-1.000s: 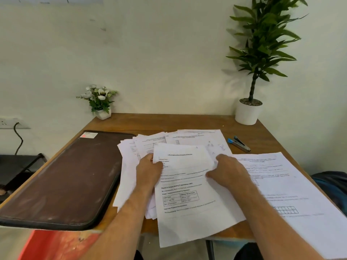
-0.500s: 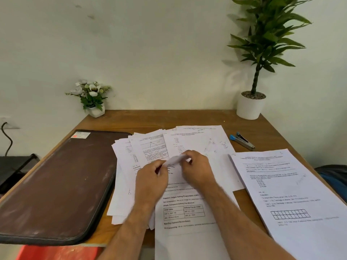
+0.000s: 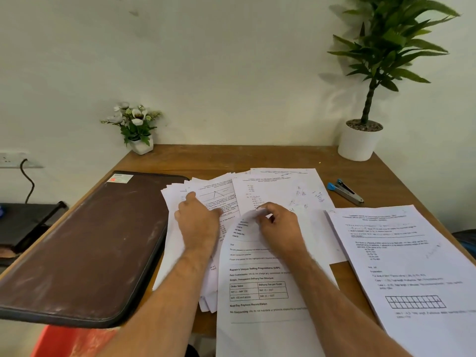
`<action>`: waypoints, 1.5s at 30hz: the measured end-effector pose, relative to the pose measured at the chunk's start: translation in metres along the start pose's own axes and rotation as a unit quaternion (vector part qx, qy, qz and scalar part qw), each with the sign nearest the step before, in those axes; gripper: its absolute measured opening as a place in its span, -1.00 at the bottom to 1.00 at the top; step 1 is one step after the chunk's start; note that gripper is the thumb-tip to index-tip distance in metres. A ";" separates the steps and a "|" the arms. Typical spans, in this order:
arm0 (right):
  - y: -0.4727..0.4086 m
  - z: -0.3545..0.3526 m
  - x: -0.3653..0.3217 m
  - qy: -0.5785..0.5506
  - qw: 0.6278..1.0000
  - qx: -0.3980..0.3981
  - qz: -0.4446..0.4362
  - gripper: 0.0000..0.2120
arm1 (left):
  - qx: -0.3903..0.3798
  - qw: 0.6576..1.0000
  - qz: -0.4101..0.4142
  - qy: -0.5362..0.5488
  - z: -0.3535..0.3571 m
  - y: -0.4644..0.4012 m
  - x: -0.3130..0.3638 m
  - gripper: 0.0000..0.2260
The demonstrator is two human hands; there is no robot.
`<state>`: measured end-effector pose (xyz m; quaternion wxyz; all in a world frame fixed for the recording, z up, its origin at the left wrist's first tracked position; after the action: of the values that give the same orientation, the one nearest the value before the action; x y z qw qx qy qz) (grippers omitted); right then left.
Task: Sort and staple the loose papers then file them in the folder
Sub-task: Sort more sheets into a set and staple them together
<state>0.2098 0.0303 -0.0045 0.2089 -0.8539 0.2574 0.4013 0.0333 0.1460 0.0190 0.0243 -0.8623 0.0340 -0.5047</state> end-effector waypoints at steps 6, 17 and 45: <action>-0.005 -0.002 -0.006 -0.004 1.000 -0.005 -0.005 -0.88 | 0.083 0.979 0.032 0.184 -0.007 0.003 -0.009 -0.40; -0.010 -0.002 -0.008 -0.028 0.999 -0.003 -0.016 -0.95 | 0.089 0.974 0.060 0.199 -0.009 -0.004 -0.004 -0.37; 0.012 -0.005 -0.040 0.080 0.988 -0.006 -0.129 -0.90 | 0.019 0.967 0.040 0.250 -0.034 0.005 0.015 -0.74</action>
<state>0.1832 0.0291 0.0283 0.2324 -0.9106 0.1586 0.3028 0.0102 0.1398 0.0482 0.0510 -0.7059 0.0637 -0.7036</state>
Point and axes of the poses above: each hand's wrist, its own y-axis away from the middle knuckle, its own z-axis out of the palm, x = y × z, the point moved 6 cm from there along -y, towards the middle knuckle, and after that the axes turned 9 degrees about y, right-handed, at the moved point
